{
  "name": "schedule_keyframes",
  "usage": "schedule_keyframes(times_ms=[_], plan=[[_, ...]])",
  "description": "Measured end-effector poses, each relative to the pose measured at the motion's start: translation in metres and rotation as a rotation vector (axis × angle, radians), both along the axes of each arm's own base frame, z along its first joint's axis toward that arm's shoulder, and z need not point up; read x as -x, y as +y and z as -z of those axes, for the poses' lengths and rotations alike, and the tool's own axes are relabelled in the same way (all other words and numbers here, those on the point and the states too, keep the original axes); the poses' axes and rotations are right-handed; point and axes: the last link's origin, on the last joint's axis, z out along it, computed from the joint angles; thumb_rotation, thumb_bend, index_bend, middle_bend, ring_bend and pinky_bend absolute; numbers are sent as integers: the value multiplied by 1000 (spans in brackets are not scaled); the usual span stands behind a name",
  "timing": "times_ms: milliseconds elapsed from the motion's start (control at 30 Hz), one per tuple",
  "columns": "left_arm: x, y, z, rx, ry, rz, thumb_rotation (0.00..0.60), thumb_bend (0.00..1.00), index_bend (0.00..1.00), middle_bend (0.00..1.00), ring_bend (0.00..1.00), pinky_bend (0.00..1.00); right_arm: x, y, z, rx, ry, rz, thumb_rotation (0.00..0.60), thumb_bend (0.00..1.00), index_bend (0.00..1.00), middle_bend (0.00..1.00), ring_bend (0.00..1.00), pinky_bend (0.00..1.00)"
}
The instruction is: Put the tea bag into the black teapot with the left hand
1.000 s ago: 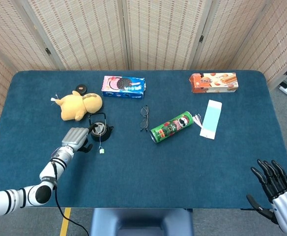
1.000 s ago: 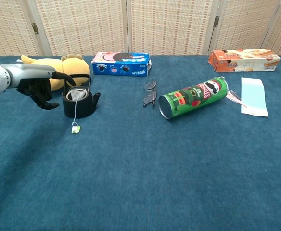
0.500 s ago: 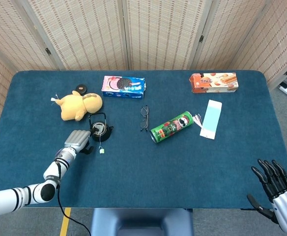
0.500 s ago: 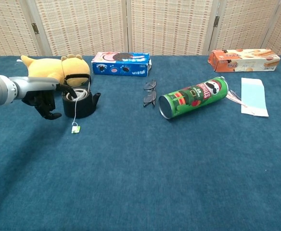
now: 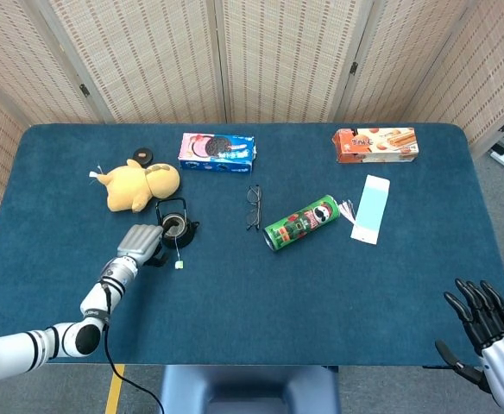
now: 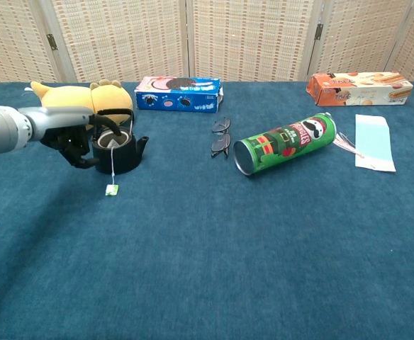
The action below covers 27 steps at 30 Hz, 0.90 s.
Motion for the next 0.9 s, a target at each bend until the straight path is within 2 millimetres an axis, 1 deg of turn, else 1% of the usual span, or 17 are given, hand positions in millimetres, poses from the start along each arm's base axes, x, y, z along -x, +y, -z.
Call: schedule_keyframes(times_ms=[67,100,167,200,233,300,400,500,533,567,600,633,667,700,767,900], plan=[[-6,-5,-11,-45,-30,46,600,495,176,998,994,1000,0,1,0,1,0,-1,600,325,0,0,0,0],[-8,-7,-17,-69,-36,72,600,495,175,978,970,1000,0,1,0,2,-1,-2,600,324,0,0,0,0],[-12,-15,-31,-124,-45,128,600,495,172,911,889,988,0,2,0,3,-2,-2,600,324,0,0,0,0],[-13,-23,-42,-162,-56,163,600,495,171,852,816,953,0,1,0,2,-2,0,600,324,0,0,0,0],[-13,-30,-50,-190,-69,186,600,495,169,798,746,904,0,1,0,-3,0,4,600,324,0,0,0,0],[-9,-50,-68,-251,-107,226,600,495,167,662,586,757,1,0,2,-16,2,12,600,325,0,0,0,0],[5,-83,-88,-336,-143,278,600,495,166,514,441,591,1,-4,3,-14,12,32,600,324,0,0,0,0],[28,-120,-102,-437,-133,299,600,495,166,379,295,425,1,-7,5,28,46,53,600,325,0,0,0,0],[41,-135,-107,-484,-116,287,600,494,166,337,247,363,1,-8,6,35,62,60,600,325,0,0,0,0],[48,-143,-109,-507,-106,278,600,494,166,318,225,330,1,-9,6,35,69,66,600,325,0,0,0,0],[62,-158,-112,-550,-82,256,600,493,166,291,199,289,1,-10,8,31,71,71,600,324,0,0,0,0],[72,-169,-114,-575,-61,239,600,491,166,276,186,266,2,-12,9,20,68,77,600,324,0,0,0,0],[85,-182,-114,-595,-32,215,600,490,166,271,183,258,2,-13,10,13,63,81,600,324,0,0,0,0],[94,-190,-113,-599,-12,198,600,485,161,264,182,254,1,-15,11,6,59,84,600,324,0,0,0,0],[108,-200,-110,-584,19,172,600,479,150,253,178,252,1,-18,15,-15,67,92,600,325,0,0,0,0],[118,-206,-97,-482,34,121,600,468,118,232,169,234,-1,-23,20,-46,88,94,600,325,0,0,0,0]])
